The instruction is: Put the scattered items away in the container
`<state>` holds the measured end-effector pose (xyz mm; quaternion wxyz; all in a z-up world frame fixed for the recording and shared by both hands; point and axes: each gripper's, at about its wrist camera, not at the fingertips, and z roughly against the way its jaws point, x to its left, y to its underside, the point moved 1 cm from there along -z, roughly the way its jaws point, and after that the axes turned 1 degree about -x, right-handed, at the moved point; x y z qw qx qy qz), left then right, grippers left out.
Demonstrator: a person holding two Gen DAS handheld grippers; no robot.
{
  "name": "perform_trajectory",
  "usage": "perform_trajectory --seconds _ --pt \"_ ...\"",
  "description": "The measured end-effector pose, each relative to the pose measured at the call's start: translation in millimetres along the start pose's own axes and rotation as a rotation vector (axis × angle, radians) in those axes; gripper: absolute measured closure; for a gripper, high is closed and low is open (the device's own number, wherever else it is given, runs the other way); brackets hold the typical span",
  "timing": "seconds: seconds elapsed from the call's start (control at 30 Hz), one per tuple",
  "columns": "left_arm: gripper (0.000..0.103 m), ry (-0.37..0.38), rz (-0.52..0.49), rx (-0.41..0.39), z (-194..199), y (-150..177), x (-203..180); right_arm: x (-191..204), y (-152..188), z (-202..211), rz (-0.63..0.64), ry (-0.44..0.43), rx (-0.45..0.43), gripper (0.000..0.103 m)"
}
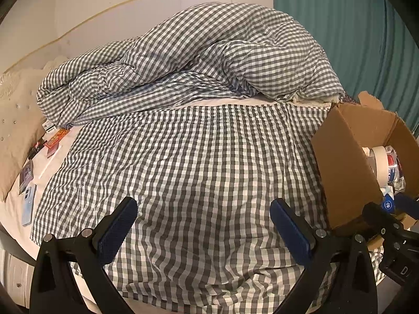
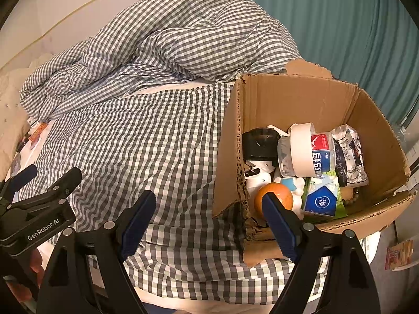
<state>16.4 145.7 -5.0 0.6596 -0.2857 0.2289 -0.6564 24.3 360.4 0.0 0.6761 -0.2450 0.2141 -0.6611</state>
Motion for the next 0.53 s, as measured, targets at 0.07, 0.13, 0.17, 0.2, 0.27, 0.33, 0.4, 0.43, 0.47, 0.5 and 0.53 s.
perform_trajectory --seconds 0.07,0.13,0.17,0.2,0.27,0.33,0.4,0.43,0.47,0.5,0.53 --pt "0.000 0.008 -0.001 -0.002 0.2 0.4 0.4 0.0 -0.2 -0.6 0.002 0.000 0.002 0.020" --pt "0.000 0.014 0.004 -0.017 2.3 0.6 0.7 0.5 0.4 -2.2 0.000 0.003 0.007 0.020" --pt "0.000 0.013 0.003 -0.029 3.7 0.9 0.2 0.3 0.4 -2.9 -0.001 0.004 0.010 0.020" --pt "0.000 0.008 0.000 -0.035 4.7 1.2 -0.7 0.0 0.6 -3.9 -0.001 0.007 0.014 0.020" --pt "0.000 0.001 -0.005 -0.031 4.5 2.7 -1.8 -0.7 1.6 -5.0 -0.004 0.008 0.017 0.020" --pt "0.000 -0.005 0.002 -0.030 3.9 3.9 -2.3 -0.9 2.7 -5.7 -0.007 0.005 0.020 0.020" --pt "0.000 -0.008 0.000 -0.031 3.7 4.9 -3.3 -1.9 3.3 -6.7 -0.007 0.008 0.024 0.020" --pt "0.000 -0.003 0.001 -0.025 3.2 4.8 -3.2 -2.6 3.8 -7.3 -0.006 0.007 0.026 0.020" --pt "0.000 0.001 0.004 -0.026 3.6 5.5 -3.1 -3.2 4.0 -7.4 -0.007 0.006 0.027 0.020" --pt "0.000 0.001 0.004 -0.037 4.6 5.1 -3.1 -3.5 4.1 -7.2 -0.008 0.006 0.026 0.020" --pt "0.000 0.002 0.003 -0.046 5.4 4.7 -3.2 -4.2 4.4 -7.4 -0.008 0.005 0.028 0.020"
